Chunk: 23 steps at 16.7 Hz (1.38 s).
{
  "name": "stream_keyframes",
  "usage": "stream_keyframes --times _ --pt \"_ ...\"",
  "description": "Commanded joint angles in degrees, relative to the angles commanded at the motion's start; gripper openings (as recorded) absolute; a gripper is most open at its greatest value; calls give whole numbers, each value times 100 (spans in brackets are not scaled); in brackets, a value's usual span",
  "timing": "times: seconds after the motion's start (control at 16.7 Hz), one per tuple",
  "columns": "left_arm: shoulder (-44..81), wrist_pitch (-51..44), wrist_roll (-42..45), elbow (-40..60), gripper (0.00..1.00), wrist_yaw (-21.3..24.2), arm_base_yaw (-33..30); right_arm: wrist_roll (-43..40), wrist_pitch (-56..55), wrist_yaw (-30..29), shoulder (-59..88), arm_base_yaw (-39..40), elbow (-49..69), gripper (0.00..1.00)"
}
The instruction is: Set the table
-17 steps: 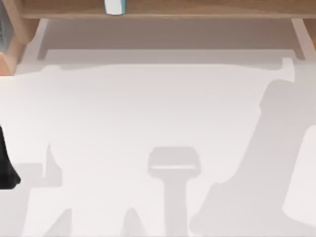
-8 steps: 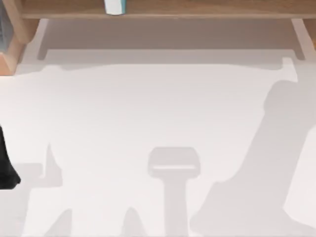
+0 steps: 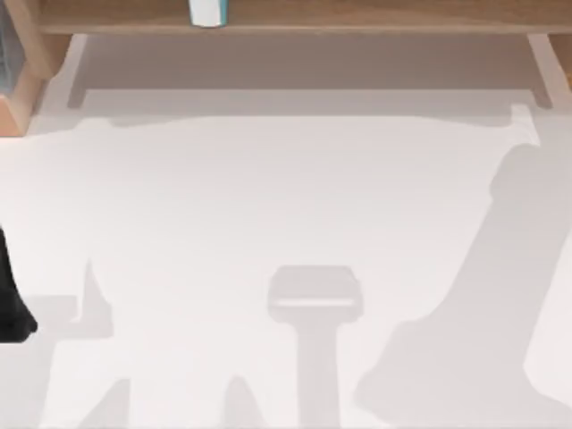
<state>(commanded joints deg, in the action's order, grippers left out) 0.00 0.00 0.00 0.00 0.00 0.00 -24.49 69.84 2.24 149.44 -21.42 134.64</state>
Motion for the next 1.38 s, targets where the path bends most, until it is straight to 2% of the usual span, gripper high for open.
stream_keyframes --times 0.12,0.9,1.38 --pt "0 0 0 0 100 0 0 0 0 0 0 0 0 100" --pt "0 0 0 0 100 0 0 0 0 0 0 0 0 2" --pt "0 0 0 0 100 0 0 0 0 0 0 0 0 0"
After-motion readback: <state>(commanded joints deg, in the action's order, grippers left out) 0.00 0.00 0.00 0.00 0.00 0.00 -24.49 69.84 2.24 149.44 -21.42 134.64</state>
